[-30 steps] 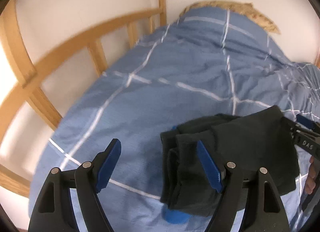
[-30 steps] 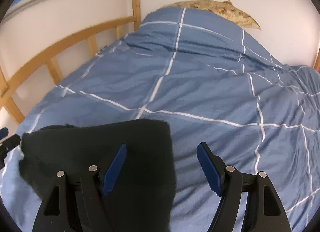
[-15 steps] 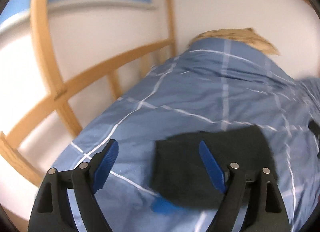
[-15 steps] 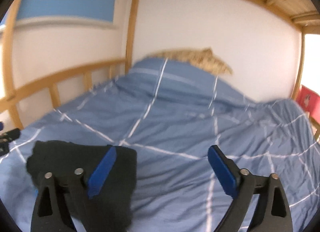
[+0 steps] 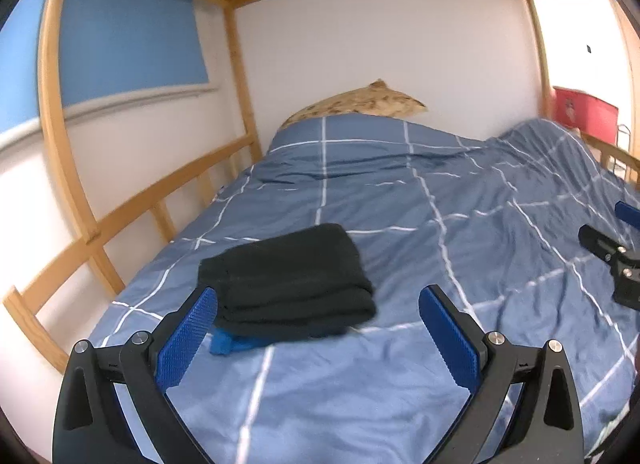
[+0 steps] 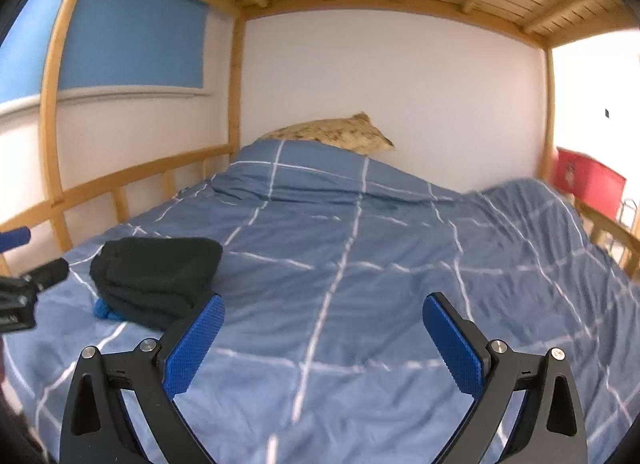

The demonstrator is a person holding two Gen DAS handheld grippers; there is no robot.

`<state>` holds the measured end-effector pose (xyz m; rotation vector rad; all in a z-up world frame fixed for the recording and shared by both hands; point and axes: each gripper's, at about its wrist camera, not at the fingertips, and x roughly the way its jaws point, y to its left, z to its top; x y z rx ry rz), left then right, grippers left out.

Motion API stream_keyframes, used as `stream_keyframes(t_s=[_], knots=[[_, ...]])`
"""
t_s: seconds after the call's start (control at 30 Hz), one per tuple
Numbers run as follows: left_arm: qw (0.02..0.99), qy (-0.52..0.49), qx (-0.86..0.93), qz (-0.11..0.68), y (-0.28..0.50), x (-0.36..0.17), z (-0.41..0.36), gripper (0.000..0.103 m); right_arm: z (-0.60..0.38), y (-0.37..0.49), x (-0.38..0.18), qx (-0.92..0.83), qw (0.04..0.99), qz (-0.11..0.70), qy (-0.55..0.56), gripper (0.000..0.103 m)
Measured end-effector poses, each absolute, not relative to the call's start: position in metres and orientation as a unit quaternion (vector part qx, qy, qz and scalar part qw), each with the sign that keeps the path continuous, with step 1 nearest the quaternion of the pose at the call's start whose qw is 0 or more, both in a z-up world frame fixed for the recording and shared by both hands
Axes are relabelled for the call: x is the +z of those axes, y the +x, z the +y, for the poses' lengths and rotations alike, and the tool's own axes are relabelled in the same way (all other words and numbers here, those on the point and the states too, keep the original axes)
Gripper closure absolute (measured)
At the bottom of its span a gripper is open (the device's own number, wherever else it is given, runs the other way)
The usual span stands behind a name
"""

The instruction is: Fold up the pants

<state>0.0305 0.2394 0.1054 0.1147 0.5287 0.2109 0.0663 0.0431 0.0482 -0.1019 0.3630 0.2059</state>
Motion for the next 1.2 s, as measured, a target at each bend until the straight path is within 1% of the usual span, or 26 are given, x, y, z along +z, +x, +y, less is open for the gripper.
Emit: stream_keyframes(t_s=[0.17,0.47,0.8,1.2], knots=[[0.96,0.031,0.07,0.271,0.002,0.095,0.2,0.0,0.006,0.028,0.032,0.088,0.976,0.192,-0.051,0.003],[0.951,-0.029,0.09,0.295,-0.031,0.069,0.16,0.001,-0.037,-0.019,0.007,0.051,0.977,0.196,-0.069,0.003],[0.941,-0.026,0.078,0.329,-0.038,0.047,0.138,0.001,-0.065,-0.041,-0.013,0.025,0.974,0.224,-0.04,0.003],[0.948,-0.009,0.075,0.308,-0.045,0.059,0.126,0.0,-0.075,-0.042,-0.01,0.027,0.976,0.217,-0.022,0.003]])
